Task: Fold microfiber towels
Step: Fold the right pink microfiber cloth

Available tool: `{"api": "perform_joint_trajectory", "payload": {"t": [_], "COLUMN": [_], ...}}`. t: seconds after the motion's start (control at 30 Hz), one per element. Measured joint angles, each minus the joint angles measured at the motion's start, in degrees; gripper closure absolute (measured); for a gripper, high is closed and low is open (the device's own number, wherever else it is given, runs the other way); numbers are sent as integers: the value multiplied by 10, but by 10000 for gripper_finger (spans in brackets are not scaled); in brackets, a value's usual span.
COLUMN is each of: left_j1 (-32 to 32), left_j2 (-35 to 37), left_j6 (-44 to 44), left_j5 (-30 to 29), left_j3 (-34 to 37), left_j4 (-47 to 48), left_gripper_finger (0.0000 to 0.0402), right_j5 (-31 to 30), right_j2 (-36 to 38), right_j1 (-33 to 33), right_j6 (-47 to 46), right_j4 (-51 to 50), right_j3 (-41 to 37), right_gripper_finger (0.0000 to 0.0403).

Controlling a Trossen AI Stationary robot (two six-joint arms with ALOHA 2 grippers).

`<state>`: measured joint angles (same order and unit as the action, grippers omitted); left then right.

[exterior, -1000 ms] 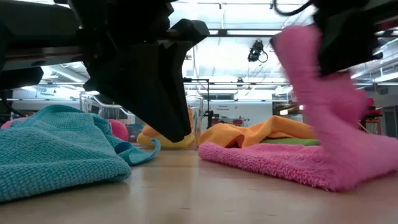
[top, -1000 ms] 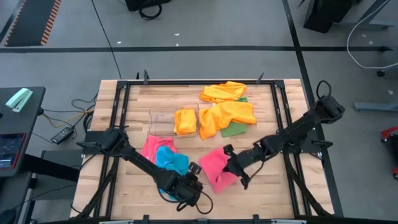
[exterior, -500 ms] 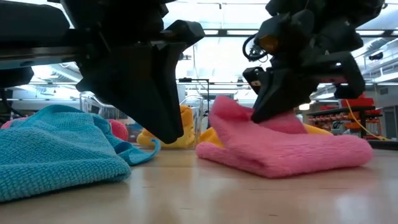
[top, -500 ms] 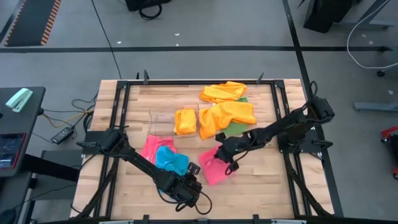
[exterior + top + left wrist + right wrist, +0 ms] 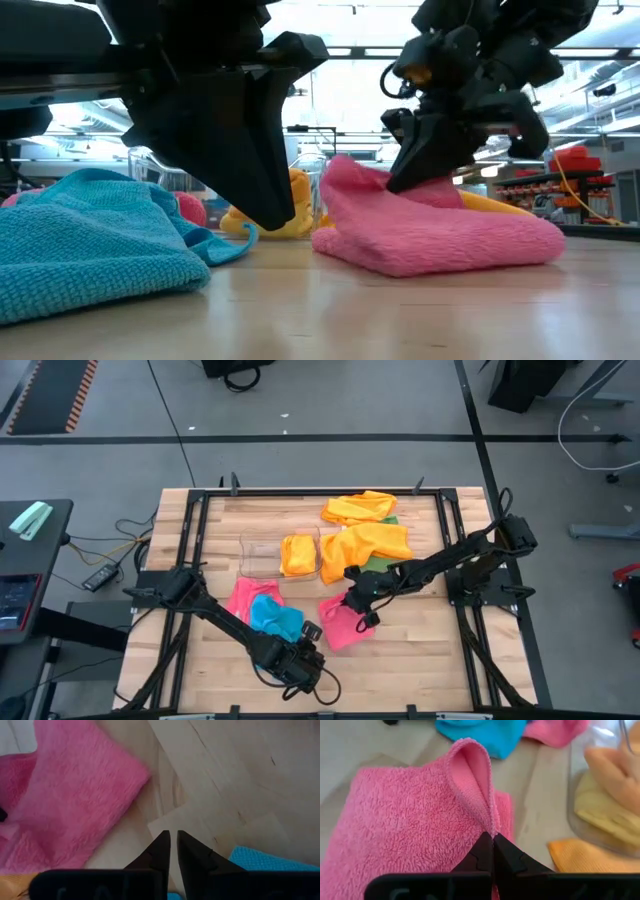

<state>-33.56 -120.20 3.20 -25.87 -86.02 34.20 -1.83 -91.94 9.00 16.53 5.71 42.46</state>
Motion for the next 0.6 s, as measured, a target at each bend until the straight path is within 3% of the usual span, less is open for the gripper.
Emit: {"api": "perform_joint_trajectory", "payload": {"t": [0.6], "left_j1": [0], "left_j2": [0], "left_j6": [-12], "left_j5": [0], "left_j3": [0], "left_j4": [-1], "left_gripper_finger": [360], "right_j5": [-10], "right_j2": [-4], "right_j1": [-32], "right_j6": [-65], "right_j4": [-25], "right_j3": [-6], "right_gripper_finger": [369]}}
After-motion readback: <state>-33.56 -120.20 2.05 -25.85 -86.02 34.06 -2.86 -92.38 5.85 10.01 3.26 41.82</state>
